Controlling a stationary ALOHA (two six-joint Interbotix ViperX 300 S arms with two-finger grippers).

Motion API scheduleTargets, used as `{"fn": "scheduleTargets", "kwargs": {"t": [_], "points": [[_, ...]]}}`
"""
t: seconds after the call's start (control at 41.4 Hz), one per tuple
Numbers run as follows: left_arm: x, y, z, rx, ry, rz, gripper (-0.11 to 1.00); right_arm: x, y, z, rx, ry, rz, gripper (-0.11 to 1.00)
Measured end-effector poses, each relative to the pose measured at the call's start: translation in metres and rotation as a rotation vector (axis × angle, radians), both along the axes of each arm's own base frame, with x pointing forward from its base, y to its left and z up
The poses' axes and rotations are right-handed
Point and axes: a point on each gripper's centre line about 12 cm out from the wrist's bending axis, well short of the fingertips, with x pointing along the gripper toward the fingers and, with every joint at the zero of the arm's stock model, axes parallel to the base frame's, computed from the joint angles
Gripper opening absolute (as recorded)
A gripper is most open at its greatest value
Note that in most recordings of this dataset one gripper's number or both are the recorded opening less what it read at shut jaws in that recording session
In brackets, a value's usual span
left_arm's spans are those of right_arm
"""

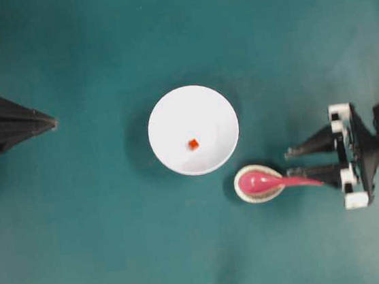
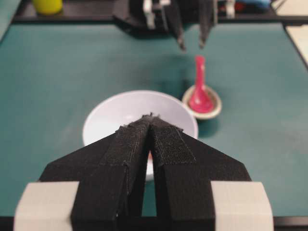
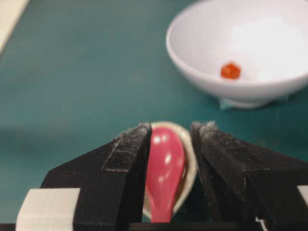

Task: Grip the spoon and scoop the red block from the bowl with right arm.
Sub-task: 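Move the right gripper left to the pink spoon's handle, then close the right gripper on the pink spoon handle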

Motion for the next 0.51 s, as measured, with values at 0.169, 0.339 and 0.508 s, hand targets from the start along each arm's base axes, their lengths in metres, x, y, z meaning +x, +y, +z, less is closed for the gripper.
{"fn": "scheduleTargets", "kwargs": {"t": [0.169,0.339,0.508], "points": [[0.0,0.0,0.0,-0.002,0.0,-0.001,0.0,0.002,0.008,-0.012,-0.016,0.029,-0.018,0.46],[0.0,0.0,0.0,-0.002,0.0,-0.001,0.0,0.0,0.012,-0.02,-0.036,0.036,-0.036,0.46],[0.0,0.0,0.0,0.0,-0.002,0.0,0.0,0.0,0.018,-0.029,-0.056,0.061,-0.024,0.46]]}}
